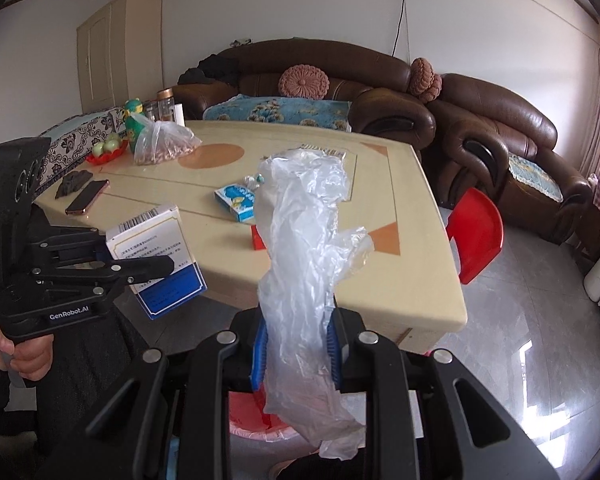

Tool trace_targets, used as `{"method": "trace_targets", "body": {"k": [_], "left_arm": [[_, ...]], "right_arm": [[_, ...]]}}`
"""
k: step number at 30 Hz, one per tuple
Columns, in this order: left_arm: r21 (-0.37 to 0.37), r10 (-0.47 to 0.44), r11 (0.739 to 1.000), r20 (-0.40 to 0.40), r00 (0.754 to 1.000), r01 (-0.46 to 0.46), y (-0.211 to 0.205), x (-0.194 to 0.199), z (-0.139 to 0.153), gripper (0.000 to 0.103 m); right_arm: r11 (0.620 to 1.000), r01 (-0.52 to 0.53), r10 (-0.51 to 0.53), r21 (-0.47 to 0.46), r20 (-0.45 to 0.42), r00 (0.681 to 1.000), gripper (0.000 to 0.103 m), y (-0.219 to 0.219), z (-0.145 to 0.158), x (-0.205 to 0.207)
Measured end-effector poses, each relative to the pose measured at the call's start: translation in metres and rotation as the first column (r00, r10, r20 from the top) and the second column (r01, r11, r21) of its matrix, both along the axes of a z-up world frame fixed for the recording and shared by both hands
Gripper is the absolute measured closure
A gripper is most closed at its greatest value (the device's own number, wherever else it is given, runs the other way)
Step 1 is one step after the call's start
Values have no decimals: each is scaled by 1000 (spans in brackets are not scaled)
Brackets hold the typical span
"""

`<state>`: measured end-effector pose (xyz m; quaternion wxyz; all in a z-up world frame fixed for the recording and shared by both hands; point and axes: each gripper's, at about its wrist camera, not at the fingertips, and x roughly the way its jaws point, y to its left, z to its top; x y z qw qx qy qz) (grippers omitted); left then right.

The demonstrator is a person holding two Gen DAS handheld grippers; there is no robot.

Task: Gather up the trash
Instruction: 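Lift the white box and plastic bag and carry both toward the pink bin, then open the left tool over the bin while the right tool releases the plastic bag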

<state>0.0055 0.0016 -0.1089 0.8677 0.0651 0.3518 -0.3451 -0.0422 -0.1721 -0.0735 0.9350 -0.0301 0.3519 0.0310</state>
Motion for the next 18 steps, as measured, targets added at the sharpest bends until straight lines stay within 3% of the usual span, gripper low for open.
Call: {"method": "trace_targets", "body": {"k": [18], "left_arm": [[62,-6,998,-153,988,16,-22,15,-70,82]], "right_arm": [[999,-45,43,-11,-191,981,79,10,-71,9]]}}
